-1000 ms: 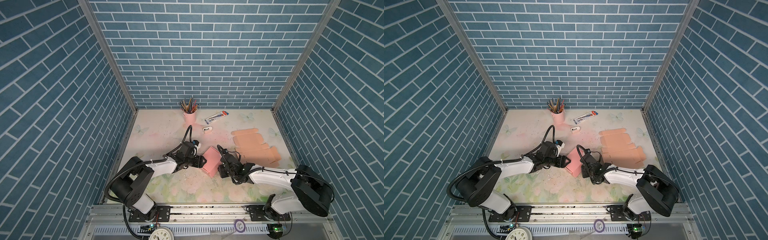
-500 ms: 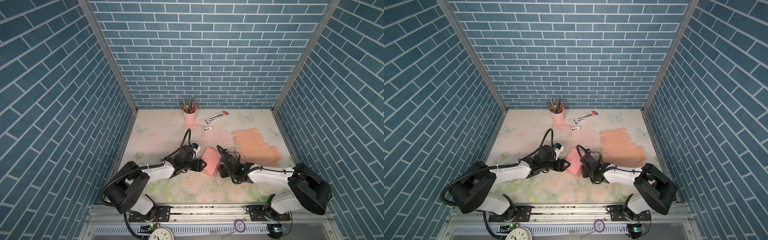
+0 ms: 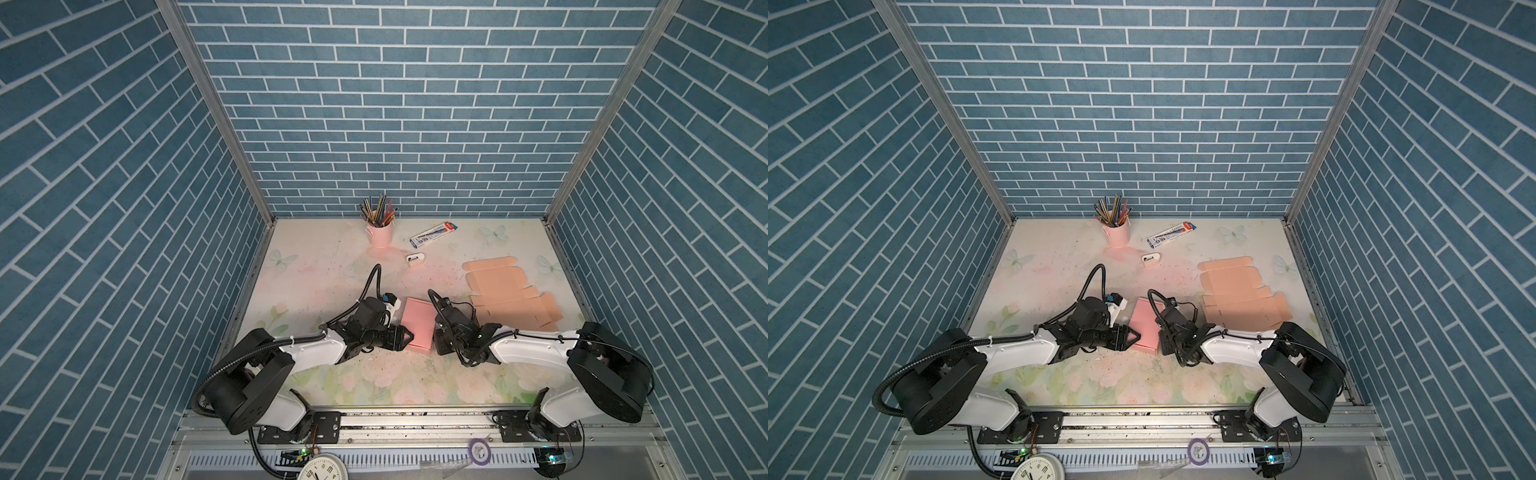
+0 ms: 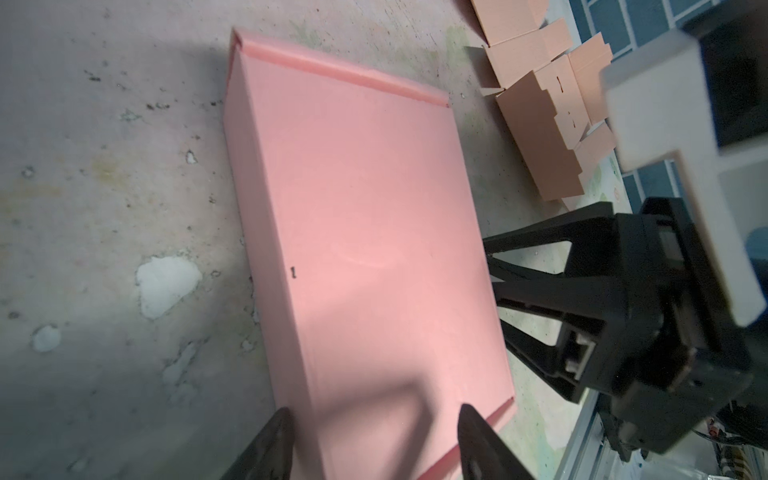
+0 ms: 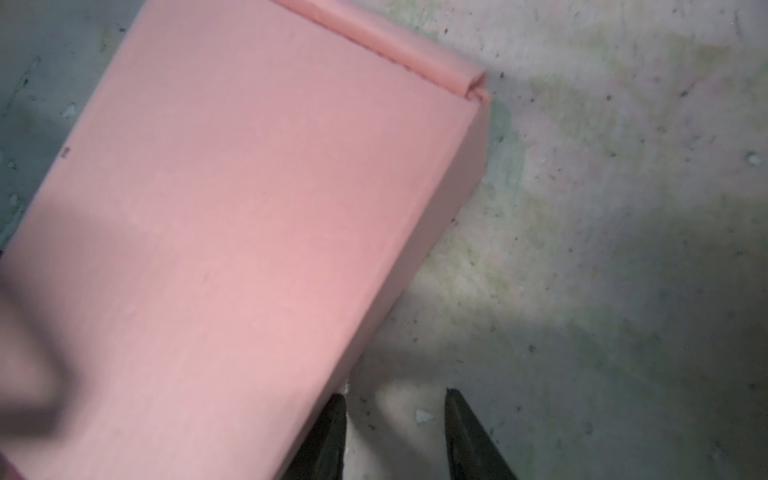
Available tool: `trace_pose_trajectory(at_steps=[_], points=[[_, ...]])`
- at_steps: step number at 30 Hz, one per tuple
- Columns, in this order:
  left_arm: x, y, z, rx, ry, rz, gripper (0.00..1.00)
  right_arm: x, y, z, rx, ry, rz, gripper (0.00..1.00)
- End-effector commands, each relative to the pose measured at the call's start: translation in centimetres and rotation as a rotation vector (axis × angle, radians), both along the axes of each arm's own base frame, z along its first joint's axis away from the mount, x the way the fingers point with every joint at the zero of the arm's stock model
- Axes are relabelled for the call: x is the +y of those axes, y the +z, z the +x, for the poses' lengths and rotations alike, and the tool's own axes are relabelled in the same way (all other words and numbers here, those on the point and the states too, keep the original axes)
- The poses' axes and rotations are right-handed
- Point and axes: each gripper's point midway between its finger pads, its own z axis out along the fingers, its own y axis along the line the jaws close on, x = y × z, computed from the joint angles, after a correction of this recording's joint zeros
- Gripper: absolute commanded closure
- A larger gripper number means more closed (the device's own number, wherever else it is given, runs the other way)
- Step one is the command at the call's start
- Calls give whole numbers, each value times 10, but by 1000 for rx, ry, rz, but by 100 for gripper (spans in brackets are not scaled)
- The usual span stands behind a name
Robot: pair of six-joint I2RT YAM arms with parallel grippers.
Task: Fold the paper box
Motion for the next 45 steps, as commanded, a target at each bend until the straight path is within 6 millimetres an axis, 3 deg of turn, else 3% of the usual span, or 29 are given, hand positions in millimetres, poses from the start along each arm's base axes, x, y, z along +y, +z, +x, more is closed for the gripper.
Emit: trace_pose_trajectory(at_steps=[1,10,18,29,45], points=[[-8,12,-7,-11,-36,-55,36,17,9,-3,-15,39,62,59],[10,8,-6,12,-1,-60,29,-11,-1,-17,2,-3,30,60],[11,10,-14,21,-12,-81,28,-19,-8,-25,25,-11,21,61],[4,10,-25,36,-32,-123,28,-1,-9,-34,37,23,42,61],[-6,10,-38,44,-55,-139,30,29,7,-39,20,90,158,61]])
